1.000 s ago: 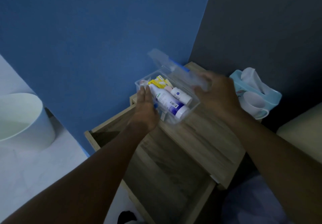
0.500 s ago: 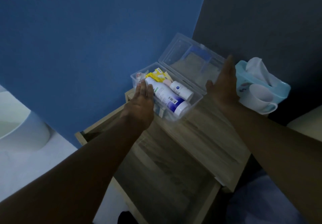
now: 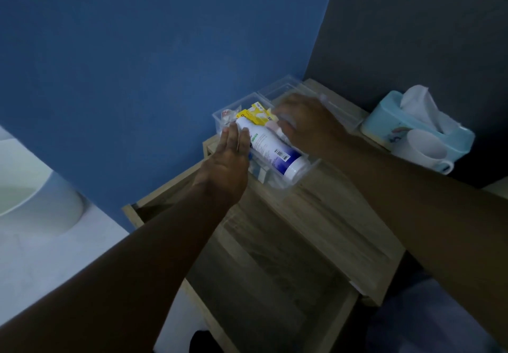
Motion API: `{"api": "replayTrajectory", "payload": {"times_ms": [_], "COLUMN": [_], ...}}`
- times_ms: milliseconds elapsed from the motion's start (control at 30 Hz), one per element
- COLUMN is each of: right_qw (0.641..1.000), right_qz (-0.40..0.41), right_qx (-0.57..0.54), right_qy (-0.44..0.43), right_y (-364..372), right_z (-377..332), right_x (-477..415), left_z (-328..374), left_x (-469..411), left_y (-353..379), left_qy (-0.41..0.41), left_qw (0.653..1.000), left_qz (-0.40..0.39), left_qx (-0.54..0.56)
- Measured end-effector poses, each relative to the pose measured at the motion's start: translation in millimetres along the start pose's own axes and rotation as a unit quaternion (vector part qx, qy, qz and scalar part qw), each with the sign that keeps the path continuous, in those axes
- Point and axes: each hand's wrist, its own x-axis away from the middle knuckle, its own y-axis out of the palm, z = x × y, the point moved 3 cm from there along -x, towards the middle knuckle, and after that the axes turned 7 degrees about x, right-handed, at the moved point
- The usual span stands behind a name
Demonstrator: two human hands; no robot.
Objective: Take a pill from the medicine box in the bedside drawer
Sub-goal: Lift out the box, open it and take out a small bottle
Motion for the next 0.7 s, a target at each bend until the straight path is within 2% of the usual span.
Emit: {"api": "replayTrajectory", "payload": {"times_ms": [100,367,467,600,700], "right_qw": [0.995,0.990,0.992,0.984,0.979], "right_qz": [-0.086,-0.131,-0.102,-0.015,0.014], "right_qx": [-0.009,-0.037,-0.073,-0.165,-0.183], "right_qy": [-0.050,-0.039,-0.025,0.066,0.086], "right_y": [3.3,10.9,10.7,-0.7,-1.3], "right_z": [-11.1,-7.2,-5.8,1.8,1.7], "right_x": [-15.6,-37.2,-35.6,-22.3,-6.5], "left_z": [0.5,-1.8,-3.4,0.1,-5.1], "left_x": [-0.1,-1.3,-1.5,0.0,1.3], "left_y": [-1.4,1.0,1.8,-1.6,4.9], "left_qy": [0.007,0.010,0.003,-0.001,0.001], "left_qw": [1.000,1.000,1.000,0.998,0.999], "left_qz": [0.001,0.002,-0.003,0.019,0.005], "left_qx": [-0.012,-0.003,0.008,0.064,0.046]}}
